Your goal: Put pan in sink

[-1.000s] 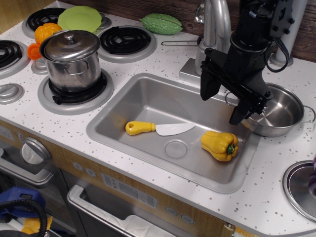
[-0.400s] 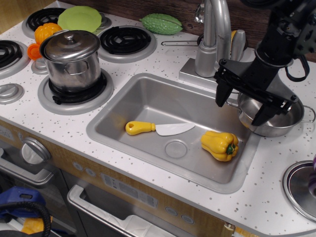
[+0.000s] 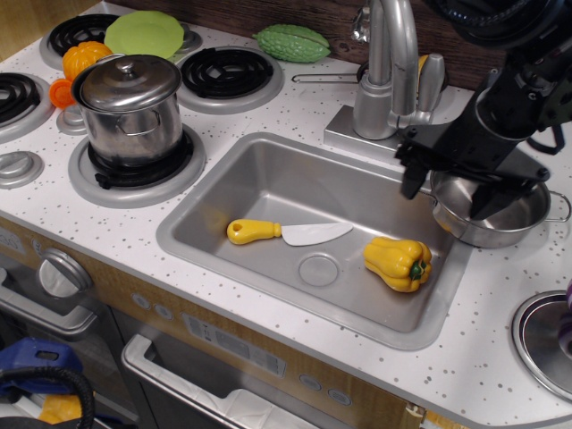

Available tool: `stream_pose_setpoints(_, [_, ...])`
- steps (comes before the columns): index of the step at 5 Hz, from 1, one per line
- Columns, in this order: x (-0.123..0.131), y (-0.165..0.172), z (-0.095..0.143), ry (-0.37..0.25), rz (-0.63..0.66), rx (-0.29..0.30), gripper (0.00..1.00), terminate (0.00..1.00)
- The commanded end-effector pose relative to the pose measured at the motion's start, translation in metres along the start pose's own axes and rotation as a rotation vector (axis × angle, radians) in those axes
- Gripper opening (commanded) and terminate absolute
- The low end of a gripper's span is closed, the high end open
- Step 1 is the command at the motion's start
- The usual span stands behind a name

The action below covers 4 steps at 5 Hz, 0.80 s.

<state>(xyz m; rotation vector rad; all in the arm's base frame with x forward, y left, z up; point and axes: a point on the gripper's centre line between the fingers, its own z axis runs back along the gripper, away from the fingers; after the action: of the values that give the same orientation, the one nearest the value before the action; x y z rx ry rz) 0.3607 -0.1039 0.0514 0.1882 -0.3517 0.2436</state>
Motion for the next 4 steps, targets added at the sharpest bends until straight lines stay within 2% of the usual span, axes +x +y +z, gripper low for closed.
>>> stream_pose_setpoints(1, [0.022,0.008,-0.004,-0.069,0.075,-0.051,1.0,0.0])
stream_pose_setpoints(2, [0.029,0.006,-0.01,-0.084,0.078,-0.067,1.0,0.0])
stream_pose_setpoints(3, [0.023,0.003,-0.016,-0.086,0.1,-0.108,1.0,0.0])
stream_pose_setpoints(4, [0.013,0.001,-0.022,-0.081,0.121,-0.124,1.0,0.0])
